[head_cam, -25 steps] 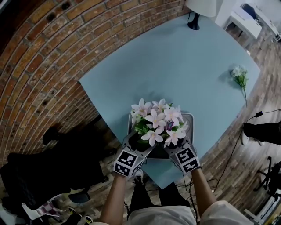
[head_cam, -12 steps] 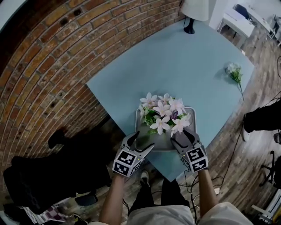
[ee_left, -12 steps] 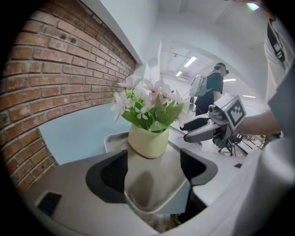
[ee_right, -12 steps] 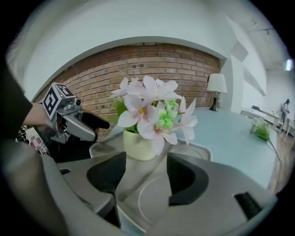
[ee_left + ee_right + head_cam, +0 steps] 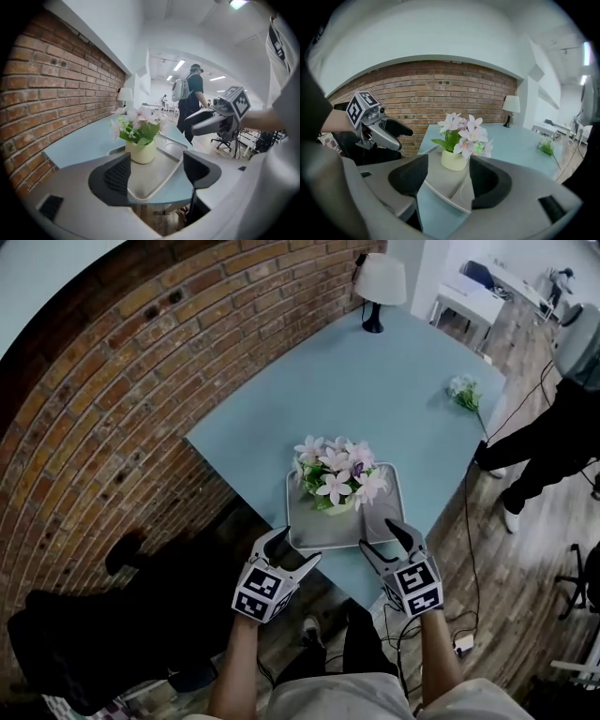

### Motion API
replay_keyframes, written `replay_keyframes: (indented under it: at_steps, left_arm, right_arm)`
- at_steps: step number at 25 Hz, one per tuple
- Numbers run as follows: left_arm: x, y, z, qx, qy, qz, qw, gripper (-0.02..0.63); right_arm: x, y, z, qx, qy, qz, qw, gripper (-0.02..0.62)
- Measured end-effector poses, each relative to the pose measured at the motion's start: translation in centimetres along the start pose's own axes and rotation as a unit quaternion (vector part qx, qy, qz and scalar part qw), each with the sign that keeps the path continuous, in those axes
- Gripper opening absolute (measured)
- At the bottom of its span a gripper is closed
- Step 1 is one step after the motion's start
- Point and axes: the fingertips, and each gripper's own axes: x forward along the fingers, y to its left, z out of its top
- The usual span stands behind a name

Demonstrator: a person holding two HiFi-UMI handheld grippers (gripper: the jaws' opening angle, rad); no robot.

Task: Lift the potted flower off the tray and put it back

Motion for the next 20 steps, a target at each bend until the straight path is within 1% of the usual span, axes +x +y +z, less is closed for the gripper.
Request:
replay_keyframes:
  at_steps: [4, 7, 9, 13, 15, 18, 20]
  left_arm:
    - [-2.5, -1.3, 1.4, 0.029, -0.013, 0.003, 0.9995, 0.357]
    - [-4.3, -2.1, 3.1, 0.051, -0.030, 0.006, 0.9983, 0.355]
    - [-5.4, -2.9, 4.2, 0.069, -0.037, 0.004, 0.9969, 0.339]
    - [-7.7, -4.3, 6.1, 0.104, -0.047, 0.001, 0.9935, 0.336]
    - [-8.8, -4.9, 7.0, 0.117, -0.058, 0.001, 0.9914, 0.317]
    - [-10.2, -5.9, 8.2, 0.123, -0.078, -0.004, 0.9893, 0.307]
    - [-11.3, -6.6, 9.0, 0.110, -0.097, -0.012, 0.9891, 0.291]
  right_arm:
    - [-3.2, 1.3, 2.2, -0.017, -0.021, -0.015, 1.000, 0.291]
    - [-5.4, 2.3, 4.0, -0.036, -0.039, -0.026, 0.998, 0.291]
    - [-7.0, 2.9, 5.1, -0.043, -0.051, -0.033, 0.997, 0.289]
    - [-9.3, 4.6, 6.6, -0.051, -0.069, -0.040, 0.996, 0.262]
    - [-10.1, 5.4, 7.1, -0.054, -0.073, -0.043, 0.995, 0.242]
    - [-11.7, 6.7, 7.7, -0.059, -0.083, -0.046, 0.994, 0.225]
    - [-13.0, 7.5, 8.6, -0.060, -0.101, -0.049, 0.992, 0.208]
